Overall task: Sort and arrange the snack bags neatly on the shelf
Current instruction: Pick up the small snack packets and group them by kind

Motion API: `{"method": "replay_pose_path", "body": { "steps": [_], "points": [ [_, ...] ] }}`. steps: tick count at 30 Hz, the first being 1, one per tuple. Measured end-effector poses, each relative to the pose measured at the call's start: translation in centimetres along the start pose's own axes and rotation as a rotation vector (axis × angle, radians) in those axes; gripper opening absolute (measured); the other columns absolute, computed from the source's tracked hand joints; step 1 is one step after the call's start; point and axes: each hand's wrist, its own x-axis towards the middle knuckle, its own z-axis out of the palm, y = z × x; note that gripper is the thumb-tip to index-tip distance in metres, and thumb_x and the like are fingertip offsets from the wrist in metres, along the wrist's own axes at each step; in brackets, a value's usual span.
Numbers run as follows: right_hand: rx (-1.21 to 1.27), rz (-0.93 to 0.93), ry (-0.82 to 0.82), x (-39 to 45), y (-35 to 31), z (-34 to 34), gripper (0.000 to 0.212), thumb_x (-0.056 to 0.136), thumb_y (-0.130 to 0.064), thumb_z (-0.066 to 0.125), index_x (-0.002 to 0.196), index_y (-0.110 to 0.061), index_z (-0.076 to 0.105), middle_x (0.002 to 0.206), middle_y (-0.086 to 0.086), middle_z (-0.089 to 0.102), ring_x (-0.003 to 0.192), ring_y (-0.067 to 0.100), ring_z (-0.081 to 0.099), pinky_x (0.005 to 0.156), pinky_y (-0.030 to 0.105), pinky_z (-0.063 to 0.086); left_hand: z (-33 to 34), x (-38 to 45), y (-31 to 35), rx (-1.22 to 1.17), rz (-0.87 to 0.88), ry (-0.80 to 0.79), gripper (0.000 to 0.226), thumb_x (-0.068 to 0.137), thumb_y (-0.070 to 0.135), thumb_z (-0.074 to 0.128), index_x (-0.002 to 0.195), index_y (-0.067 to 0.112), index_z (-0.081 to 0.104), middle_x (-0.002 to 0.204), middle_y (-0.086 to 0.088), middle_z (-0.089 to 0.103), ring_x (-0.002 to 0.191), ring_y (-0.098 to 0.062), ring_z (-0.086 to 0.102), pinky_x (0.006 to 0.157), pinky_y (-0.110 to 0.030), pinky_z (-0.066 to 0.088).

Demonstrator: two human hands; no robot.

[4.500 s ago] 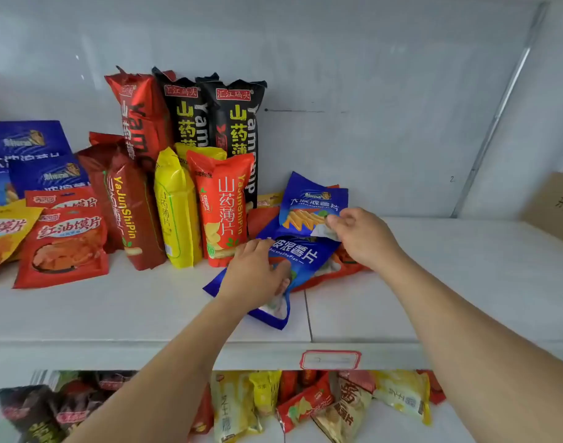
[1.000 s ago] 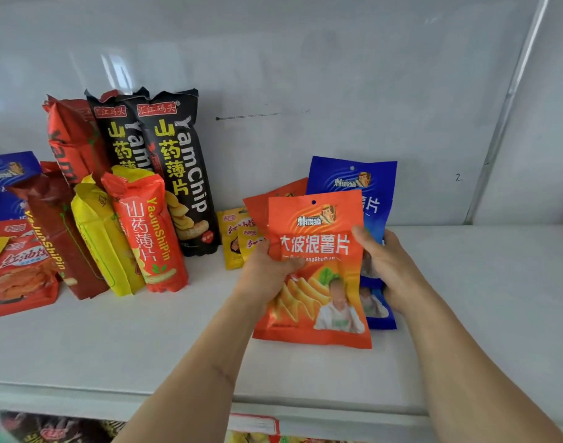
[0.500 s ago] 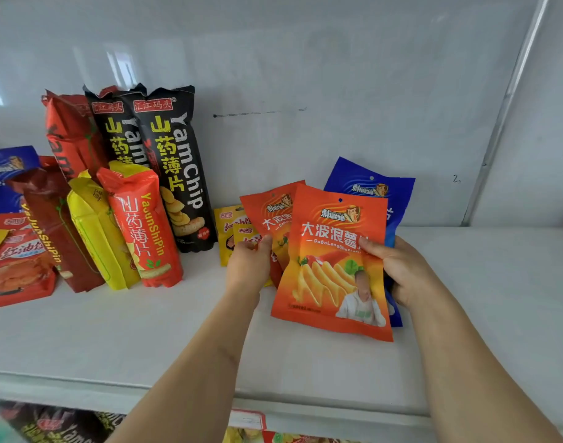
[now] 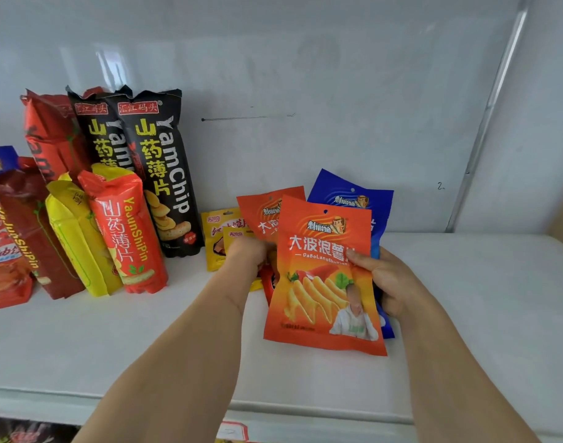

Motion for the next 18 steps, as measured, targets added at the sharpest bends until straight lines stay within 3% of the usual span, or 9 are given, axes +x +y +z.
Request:
{"method": "replay_pose_path", "body": {
  "steps": [3,8,13,18],
  "points": [
    [0.007,0.002,0.022,0.0,-0.2,-0.6,0.037,0.090,-0.029,0.069,0.122,-0.011,0.060,0.110,0.019,0.072,0.048,0.015,0.067,0.046,0.028,0.053,-0.6,0.2,-0.3,-0.067,0.069,0.035,0.016,0.092,0.021,0.061,0.083,0.008,0.060,0.075,-0.008,0.058,0.066,-0.024,0.056,0.063,-0.034,0.051],
    [0.015,-0.002,0.053,-0.2,-0.3,-1.0,0.035,0.090,-0.026,0.070,0.120,-0.011,0.062,0.109,0.020,0.072,0.046,0.015,0.066,0.045,0.027,0.052,-3.2,-0.6,-1.8,-0.587,0.092,-0.024,0.014,0.094,0.016,0.059,0.100,0.009,0.069,0.098,-0.015,0.075,0.089,-0.032,0.071,0.086,-0.046,0.058],
    [-0.002,-0.009,0.048,-0.1,-0.3,-0.9,0.036,0.089,-0.028,0.071,0.119,-0.012,0.062,0.107,0.018,0.073,0.047,0.016,0.067,0.051,0.030,0.053,-6.3,-1.2,-2.9,-0.757,0.070,0.043,0.017,0.098,0.026,0.060,0.108,0.015,0.066,0.104,-0.011,0.076,0.090,-0.030,0.074,0.078,-0.049,0.060],
    [-0.017,-0.007,0.065,-0.6,-0.3,-1.2,0.037,0.088,-0.030,0.072,0.119,-0.013,0.063,0.107,0.017,0.074,0.048,0.016,0.067,0.061,0.034,0.051,-8.6,-2.2,-4.5,-0.802,0.037,-0.080,0.028,0.101,0.032,0.053,0.113,0.009,0.066,0.099,-0.011,0.077,0.083,-0.027,0.076,0.063,-0.042,0.061]
  ]
}}
